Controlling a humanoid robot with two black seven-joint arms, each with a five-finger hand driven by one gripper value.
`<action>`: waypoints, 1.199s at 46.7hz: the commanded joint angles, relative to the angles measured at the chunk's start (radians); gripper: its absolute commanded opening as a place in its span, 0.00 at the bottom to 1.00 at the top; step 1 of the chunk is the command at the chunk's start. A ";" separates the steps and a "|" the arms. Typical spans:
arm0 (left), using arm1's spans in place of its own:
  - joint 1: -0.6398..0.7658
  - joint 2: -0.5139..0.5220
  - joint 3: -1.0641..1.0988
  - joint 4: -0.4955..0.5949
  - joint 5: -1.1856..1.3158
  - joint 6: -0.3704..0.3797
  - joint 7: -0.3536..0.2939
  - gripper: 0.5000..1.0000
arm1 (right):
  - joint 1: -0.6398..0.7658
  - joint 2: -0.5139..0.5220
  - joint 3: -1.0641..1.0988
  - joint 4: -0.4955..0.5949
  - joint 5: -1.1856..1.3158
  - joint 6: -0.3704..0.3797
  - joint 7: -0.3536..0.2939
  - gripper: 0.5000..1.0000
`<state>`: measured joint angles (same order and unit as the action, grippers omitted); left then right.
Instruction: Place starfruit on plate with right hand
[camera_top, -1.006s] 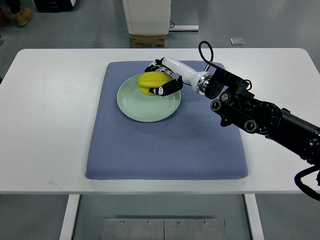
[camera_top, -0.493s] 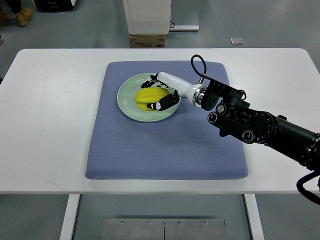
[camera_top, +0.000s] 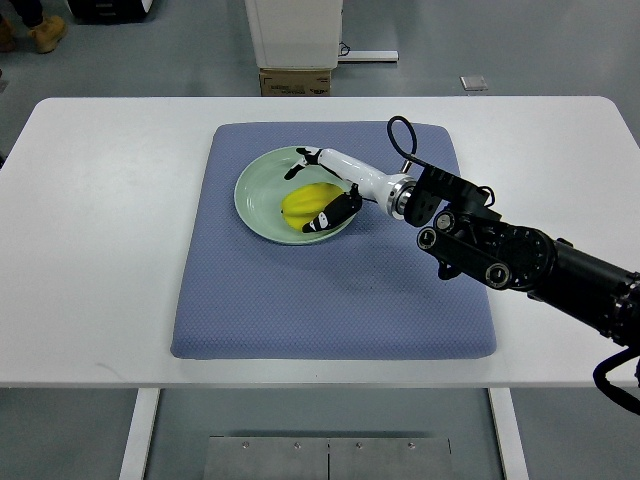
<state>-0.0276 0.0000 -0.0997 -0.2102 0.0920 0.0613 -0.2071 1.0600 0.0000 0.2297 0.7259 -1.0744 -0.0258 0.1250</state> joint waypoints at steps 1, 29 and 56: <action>0.000 0.000 0.000 0.000 0.000 0.000 0.000 1.00 | 0.001 0.000 0.007 0.000 0.002 0.001 -0.001 1.00; 0.000 0.000 0.000 0.000 0.000 0.000 0.000 1.00 | 0.005 0.000 0.117 -0.003 0.044 0.000 -0.002 1.00; 0.000 0.000 0.000 0.000 0.000 0.000 0.000 1.00 | -0.070 -0.058 0.406 -0.046 0.102 -0.005 -0.005 1.00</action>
<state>-0.0275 0.0000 -0.0997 -0.2102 0.0920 0.0613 -0.2071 1.0078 -0.0532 0.5827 0.6946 -0.9728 -0.0288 0.1211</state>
